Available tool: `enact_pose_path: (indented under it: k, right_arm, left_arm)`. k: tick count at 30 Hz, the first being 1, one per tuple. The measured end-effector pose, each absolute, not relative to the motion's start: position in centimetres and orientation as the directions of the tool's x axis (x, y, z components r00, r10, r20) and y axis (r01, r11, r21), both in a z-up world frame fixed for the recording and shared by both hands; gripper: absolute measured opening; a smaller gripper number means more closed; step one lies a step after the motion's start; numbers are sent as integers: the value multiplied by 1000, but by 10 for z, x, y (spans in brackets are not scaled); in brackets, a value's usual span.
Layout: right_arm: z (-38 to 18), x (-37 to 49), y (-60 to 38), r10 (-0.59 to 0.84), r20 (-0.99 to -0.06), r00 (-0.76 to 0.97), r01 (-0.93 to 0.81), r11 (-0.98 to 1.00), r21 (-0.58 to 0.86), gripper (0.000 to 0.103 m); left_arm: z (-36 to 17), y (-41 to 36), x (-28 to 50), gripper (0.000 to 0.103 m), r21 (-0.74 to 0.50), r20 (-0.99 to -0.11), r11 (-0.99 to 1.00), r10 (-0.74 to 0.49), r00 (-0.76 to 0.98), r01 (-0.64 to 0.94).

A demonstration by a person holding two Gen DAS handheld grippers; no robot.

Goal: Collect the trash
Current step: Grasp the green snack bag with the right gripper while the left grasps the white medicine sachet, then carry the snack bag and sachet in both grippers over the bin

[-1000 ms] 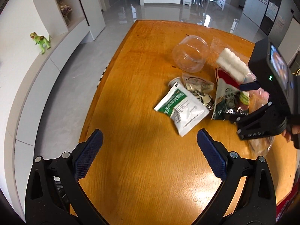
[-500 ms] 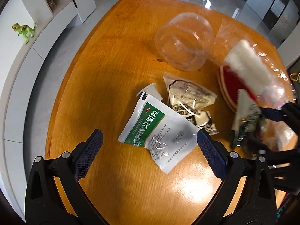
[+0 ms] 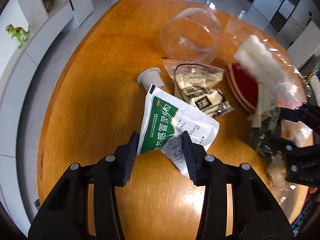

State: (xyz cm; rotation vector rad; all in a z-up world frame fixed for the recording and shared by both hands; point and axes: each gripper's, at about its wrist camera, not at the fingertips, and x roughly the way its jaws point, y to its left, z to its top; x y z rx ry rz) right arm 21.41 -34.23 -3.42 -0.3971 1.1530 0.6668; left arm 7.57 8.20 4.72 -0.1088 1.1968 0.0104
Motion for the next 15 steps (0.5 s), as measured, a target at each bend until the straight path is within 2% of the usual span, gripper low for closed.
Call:
enact_pose_path:
  k: [4, 15]
  right_arm:
    - [-21, 202, -340, 286, -918, 274, -666, 745, 34, 61]
    - [18, 145, -318, 331, -892, 307, -707, 707, 19, 61]
  left_arm:
    - [63, 81, 57, 36, -106, -914, 993, -77, 399, -52]
    - [116, 110, -23, 36, -106, -861, 993, -67, 504, -50]
